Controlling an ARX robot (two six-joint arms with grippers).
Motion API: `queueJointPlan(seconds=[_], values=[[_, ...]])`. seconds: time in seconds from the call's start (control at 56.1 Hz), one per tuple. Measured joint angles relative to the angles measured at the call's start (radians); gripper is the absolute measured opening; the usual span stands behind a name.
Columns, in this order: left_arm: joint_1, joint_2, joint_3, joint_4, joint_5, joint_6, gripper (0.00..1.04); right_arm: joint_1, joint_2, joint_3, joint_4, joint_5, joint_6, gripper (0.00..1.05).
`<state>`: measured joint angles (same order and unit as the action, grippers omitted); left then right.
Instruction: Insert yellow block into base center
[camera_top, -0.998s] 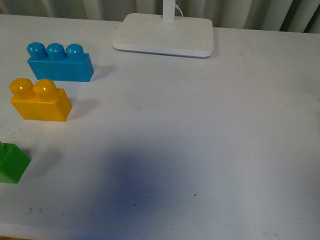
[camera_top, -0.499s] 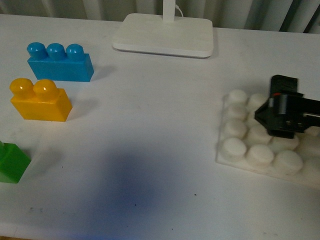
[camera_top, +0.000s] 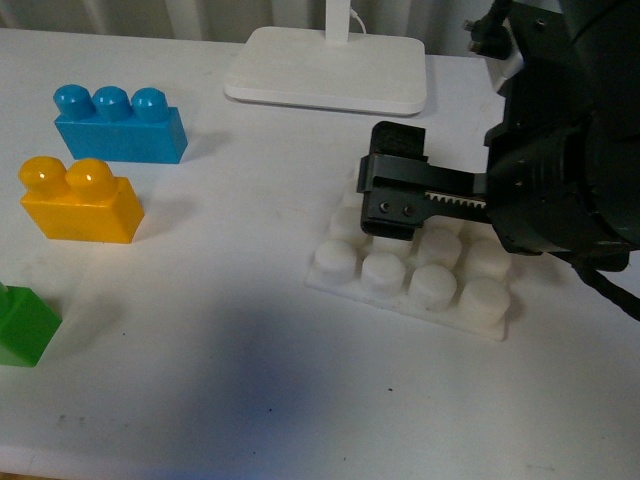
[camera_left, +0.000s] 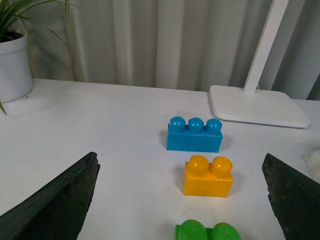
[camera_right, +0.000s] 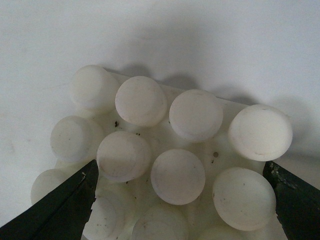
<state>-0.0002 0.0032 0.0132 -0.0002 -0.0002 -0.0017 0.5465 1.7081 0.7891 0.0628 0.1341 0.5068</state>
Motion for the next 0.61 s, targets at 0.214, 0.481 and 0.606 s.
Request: queueJointPlan(seconds=[0.214,0.481,0.606], values=[[0.0,0.0,0.0,0.0,0.0,0.0,0.98,0.047,0.022,0.024,0.005,-0.017,-0.002,0.96],[0.0,0.0,0.0,0.0,0.0,0.0,0.98,0.074,0.035,0.042,0.019,-0.053,-0.006,0.96],[0.0,0.0,0.0,0.0,0.0,0.0,0.98,0.087,0.041,0.049,0.023,-0.09,-0.028,0.96]])
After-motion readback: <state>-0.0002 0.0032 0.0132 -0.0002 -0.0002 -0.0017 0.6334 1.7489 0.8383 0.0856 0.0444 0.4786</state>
